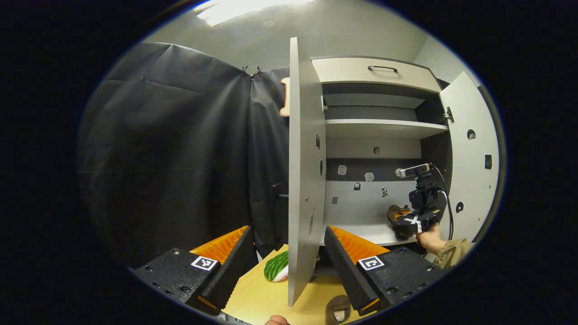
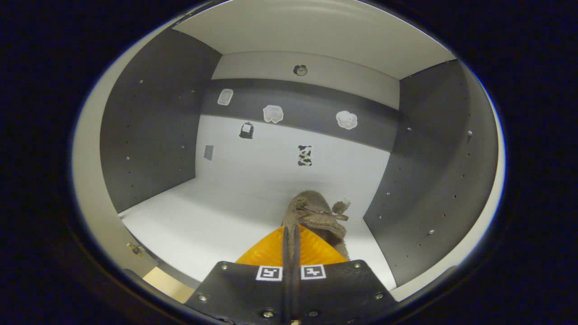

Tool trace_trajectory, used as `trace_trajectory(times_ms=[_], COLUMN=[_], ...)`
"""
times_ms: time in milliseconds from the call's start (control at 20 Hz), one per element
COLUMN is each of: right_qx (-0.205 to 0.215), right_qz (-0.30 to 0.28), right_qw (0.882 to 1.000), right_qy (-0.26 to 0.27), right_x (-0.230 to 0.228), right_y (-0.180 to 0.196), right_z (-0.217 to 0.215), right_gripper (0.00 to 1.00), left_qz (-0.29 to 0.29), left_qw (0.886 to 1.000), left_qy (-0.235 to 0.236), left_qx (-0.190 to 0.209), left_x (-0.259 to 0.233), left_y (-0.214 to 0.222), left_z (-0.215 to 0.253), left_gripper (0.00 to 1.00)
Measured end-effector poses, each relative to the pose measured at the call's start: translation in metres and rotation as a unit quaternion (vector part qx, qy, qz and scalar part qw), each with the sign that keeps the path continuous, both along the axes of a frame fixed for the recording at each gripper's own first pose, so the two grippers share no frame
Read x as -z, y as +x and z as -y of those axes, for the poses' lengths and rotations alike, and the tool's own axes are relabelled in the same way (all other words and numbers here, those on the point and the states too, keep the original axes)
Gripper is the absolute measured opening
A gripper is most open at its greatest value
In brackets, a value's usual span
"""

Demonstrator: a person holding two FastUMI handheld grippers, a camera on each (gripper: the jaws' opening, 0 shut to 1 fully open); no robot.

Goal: Grab one shoe with the right hand and put it into the shoe cabinet, grab the other shoe with the left hand and put it into the shoe cabinet; then close the right door with the right hand and the left door with the left hand.

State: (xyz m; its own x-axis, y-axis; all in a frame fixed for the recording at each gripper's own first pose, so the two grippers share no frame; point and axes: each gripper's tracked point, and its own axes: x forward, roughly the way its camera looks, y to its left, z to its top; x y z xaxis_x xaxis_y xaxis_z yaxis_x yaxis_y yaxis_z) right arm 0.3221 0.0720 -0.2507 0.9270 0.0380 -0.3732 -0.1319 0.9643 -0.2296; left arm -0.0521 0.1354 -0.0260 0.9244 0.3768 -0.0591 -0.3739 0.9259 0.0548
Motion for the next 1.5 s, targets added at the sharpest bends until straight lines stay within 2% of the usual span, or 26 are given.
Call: trace_trajectory(times_ms=[200,350,400,650,750,850,950,1000,1050,1200,1300,1350,1500], right_qx=[0.007,0.007,0.005,0.005,0.005,0.01,0.01,0.007,0.006,0.008,0.015,0.017,0.027], right_qz=[-0.004,0.004,0.012,0.061,0.074,0.092,0.116,0.129,0.14,0.175,0.195,0.204,0.233], right_qw=[1.0,1.0,1.0,0.997,0.995,0.993,0.99,0.988,0.986,0.98,0.976,0.974,0.968], right_qy=[0.007,0.009,0.013,0.053,0.068,0.077,0.084,0.088,0.091,0.097,0.1,0.097,0.084], right_x=[0.003,-0.011,-0.02,-0.091,-0.119,-0.148,-0.181,-0.196,-0.211,-0.255,-0.278,-0.287,-0.314], right_y=[0.002,-0.007,-0.01,-0.05,-0.071,-0.093,-0.117,-0.125,-0.139,-0.172,-0.192,-0.201,-0.223], right_z=[-0.001,-0.001,0.0,0.003,0.006,0.014,0.02,0.022,0.023,0.032,0.041,0.045,0.06], right_gripper=[0.05,0.04,0.08,0.06,0.14,0.13,0.13,0.1,0.2,0.33,0.29,0.32,0.32], left_qz=[-0.004,-0.01,-0.015,-0.057,-0.088,-0.118,-0.148,-0.165,-0.186,-0.236,-0.273,-0.293,-0.361], left_qw=[1.0,0.999,0.999,0.995,0.991,0.985,0.979,0.975,0.971,0.956,0.942,0.934,0.906], left_qy=[-0.017,-0.034,-0.037,-0.057,-0.066,-0.077,-0.087,-0.086,-0.081,-0.082,-0.093,-0.098,-0.105], left_qx=[0.008,0.025,0.03,0.065,0.08,0.097,0.113,0.12,0.127,0.155,0.17,0.178,0.197], left_x=[0.005,0.015,0.02,0.064,0.091,0.119,0.149,0.164,0.181,0.229,0.266,0.287,0.349], left_y=[-0.003,-0.004,-0.003,0.001,0.0,0.002,0.003,0.002,0.003,0.004,0.002,0.001,-0.001], left_z=[0.005,0.016,0.02,0.042,0.052,0.064,0.075,0.078,0.082,0.101,0.113,0.118,0.128], left_gripper=[0.97,0.98,0.97,0.98,0.98,0.98,0.98,0.98,0.98,0.98,0.98,0.98,0.99])
